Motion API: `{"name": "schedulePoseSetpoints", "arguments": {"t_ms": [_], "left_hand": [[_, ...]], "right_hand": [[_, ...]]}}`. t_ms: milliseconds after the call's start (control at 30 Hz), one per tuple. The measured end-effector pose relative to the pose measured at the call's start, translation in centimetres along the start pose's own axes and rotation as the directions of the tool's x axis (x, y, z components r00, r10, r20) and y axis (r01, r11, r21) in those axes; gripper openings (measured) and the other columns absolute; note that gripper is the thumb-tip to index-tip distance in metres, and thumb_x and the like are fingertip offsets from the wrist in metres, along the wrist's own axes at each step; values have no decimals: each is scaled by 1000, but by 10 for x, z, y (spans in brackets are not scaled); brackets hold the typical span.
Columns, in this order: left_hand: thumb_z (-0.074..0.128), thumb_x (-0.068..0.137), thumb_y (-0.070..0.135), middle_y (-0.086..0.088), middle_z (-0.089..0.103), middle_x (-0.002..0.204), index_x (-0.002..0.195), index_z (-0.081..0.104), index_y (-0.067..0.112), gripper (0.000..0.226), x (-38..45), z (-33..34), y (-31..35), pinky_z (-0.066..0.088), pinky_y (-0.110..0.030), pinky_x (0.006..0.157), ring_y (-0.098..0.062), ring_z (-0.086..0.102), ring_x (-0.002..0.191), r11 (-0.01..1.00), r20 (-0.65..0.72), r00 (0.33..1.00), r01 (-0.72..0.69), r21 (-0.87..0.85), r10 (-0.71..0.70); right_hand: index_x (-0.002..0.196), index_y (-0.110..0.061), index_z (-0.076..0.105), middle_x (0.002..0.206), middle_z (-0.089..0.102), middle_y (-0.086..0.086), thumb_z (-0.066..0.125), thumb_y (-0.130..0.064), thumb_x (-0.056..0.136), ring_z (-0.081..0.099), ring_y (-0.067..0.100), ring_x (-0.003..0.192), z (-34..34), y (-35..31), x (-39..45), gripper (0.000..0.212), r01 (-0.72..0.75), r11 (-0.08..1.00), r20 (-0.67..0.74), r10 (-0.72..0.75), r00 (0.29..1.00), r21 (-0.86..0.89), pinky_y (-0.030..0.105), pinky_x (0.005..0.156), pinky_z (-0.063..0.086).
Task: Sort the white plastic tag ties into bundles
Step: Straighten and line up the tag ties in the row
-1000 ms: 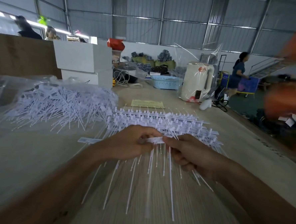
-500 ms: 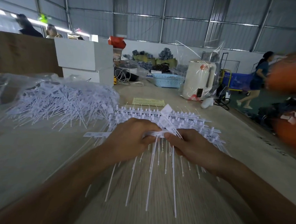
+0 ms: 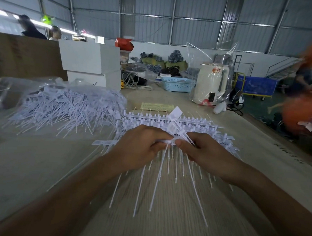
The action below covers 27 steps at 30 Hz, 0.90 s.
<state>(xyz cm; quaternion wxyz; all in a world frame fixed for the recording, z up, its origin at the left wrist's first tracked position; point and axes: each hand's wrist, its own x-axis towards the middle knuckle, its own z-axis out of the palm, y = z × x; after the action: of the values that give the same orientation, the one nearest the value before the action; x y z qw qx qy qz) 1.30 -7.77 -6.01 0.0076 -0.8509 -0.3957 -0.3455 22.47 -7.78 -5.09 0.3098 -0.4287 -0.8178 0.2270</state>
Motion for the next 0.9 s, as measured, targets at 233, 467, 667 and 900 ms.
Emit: {"name": "schedulePoseSetpoints", "arguments": {"t_ms": [233, 467, 667, 900], "left_hand": [[60, 99, 30, 8, 76, 93, 117, 73, 29, 23, 3, 2, -4, 54, -39, 70, -12, 68, 79, 1000, 37, 999, 12, -24, -11], [68, 94, 23, 26, 64, 59, 72, 76, 29, 25, 5, 3, -2, 42, -6, 60, 4, 63, 60, 964, 30, 992, 126, -232, -123], [79, 85, 15, 20, 72, 75, 87, 74, 35, 21, 6, 0, -1, 46, -8, 65, 5, 65, 68, 928, 7, 990, 138, -346, -144], [85, 77, 14, 26, 69, 78, 91, 76, 30, 23, 6, -8, 4, 45, -11, 67, 4, 65, 75, 953, -4, 996, 89, -291, -95]], "right_hand": [[81, -1, 55, 66, 43, 3, 50, -34, 102, 39, 12, 57, -6, -4, -2, 39, 61, 996, 20, -60, 998, -59, 31, 57, 30], [85, -13, 52, 67, 46, -1, 51, -32, 101, 45, 17, 63, -6, -1, -3, 25, 136, 968, 2, -139, 990, -210, 41, 65, 38], [74, -10, 50, 65, 44, 3, 44, -51, 96, 41, 10, 58, -7, -3, 0, 47, 75, 987, -58, -83, 995, -139, 33, 61, 33], [79, -22, 43, 69, 51, 5, 30, -59, 92, 51, 21, 65, -6, 0, -1, 41, 32, 988, -44, -39, 998, -150, 47, 72, 45]]}}
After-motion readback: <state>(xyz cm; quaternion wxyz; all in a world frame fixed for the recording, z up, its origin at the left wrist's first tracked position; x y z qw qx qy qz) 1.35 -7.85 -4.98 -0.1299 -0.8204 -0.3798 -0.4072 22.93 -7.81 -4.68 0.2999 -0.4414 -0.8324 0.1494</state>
